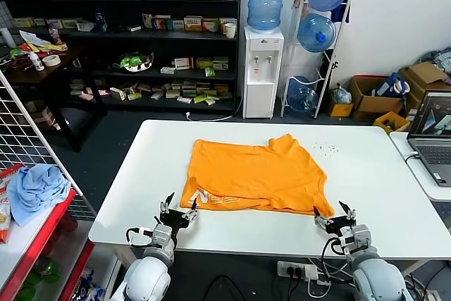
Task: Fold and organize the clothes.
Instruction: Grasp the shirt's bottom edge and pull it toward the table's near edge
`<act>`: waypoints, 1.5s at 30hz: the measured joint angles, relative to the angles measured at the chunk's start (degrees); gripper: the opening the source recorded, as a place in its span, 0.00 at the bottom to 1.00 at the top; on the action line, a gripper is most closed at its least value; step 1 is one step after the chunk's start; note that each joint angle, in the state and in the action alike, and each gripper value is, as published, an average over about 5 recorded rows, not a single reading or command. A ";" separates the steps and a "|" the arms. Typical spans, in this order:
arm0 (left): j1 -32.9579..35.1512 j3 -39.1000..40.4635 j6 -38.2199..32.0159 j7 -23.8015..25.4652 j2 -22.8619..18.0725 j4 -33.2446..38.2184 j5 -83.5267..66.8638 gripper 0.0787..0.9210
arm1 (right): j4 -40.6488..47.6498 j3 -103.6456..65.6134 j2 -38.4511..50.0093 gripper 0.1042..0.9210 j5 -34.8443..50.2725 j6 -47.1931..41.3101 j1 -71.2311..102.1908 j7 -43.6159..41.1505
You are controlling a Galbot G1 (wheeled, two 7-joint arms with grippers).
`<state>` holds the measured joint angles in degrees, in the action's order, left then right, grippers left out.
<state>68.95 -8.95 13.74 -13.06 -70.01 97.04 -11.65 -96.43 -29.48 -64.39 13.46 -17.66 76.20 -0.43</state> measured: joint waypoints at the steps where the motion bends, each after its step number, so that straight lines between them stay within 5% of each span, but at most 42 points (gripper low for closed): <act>1: -0.06 0.00 0.11 -0.01 -0.07 -0.26 -0.43 0.67 | 0.17 0.00 -0.02 0.70 -0.04 -0.03 0.03 0.00; 20: -0.38 -0.18 0.58 0.06 0.11 -3.72 -3.28 0.03 | 0.53 -0.26 1.12 0.05 0.40 -0.80 1.41 -0.07; 45: 9.55 -0.58 3.58 -2.50 3.63 8.65 -3.20 0.02 | -12.94 -3.68 3.59 0.04 0.31 -6.79 13.69 2.55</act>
<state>78.50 -9.53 17.32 -15.56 -66.38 105.69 -14.86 -109.37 -33.15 -60.80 13.77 -24.45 89.90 2.12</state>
